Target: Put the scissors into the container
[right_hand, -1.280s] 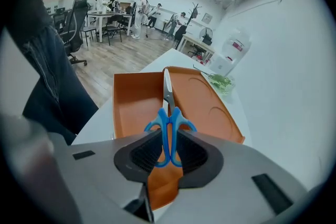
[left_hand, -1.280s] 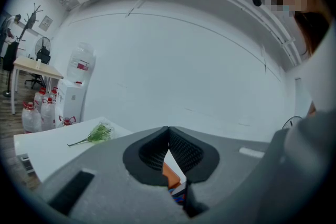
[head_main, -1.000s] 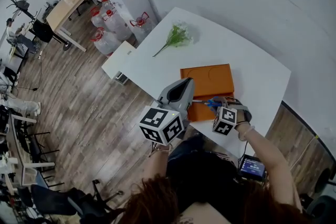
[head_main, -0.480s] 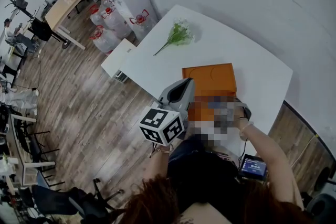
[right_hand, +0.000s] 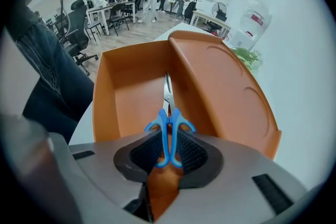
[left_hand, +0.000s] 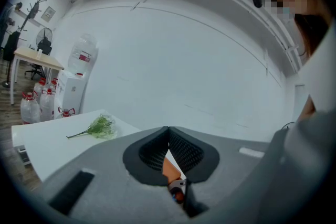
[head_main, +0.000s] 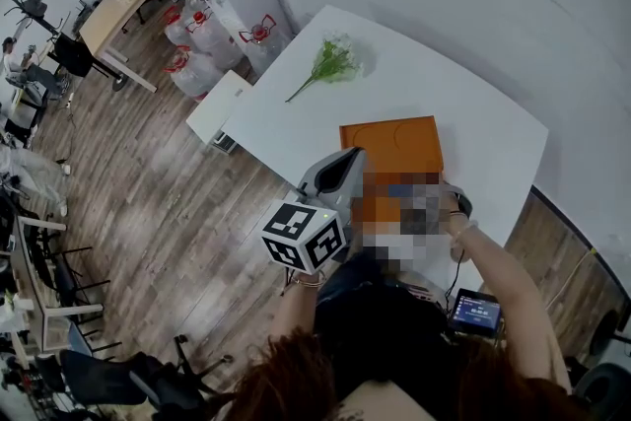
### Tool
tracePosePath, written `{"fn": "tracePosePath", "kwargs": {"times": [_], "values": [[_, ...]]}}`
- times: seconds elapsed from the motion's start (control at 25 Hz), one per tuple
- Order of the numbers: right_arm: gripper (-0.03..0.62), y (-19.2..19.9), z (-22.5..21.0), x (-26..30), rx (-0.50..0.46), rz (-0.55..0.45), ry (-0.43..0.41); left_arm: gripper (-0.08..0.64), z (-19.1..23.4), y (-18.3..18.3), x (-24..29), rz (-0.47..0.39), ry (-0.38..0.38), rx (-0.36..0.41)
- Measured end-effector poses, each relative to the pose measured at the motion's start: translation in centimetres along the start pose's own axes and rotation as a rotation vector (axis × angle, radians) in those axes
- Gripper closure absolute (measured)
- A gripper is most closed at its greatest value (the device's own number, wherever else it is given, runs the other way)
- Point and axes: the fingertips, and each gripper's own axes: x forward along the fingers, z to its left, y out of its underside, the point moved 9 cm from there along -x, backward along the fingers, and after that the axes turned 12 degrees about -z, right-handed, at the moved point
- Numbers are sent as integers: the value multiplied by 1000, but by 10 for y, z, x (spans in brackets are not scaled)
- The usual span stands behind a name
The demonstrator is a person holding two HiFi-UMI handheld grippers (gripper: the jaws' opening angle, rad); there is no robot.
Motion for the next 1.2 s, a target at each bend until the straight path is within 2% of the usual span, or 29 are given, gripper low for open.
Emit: {"fn": "tracePosePath", "kwargs": {"times": [0.56,0.72,1.0,1.2], "values": [[492,-1,-1,-6,26,-1,13,545,-4,-5,-7,-8,1,8],[489,-2,-3,-14,69,-38,64,545,-3,-6,-8,-13,-5,15],[497,-3,1,-34,203,-138,158,545,-9,-7,-12,-24,-6,23],[525,-8,-1,-53,314,-242,268,545,-14,-11,-14,-35,-13,30]]}}
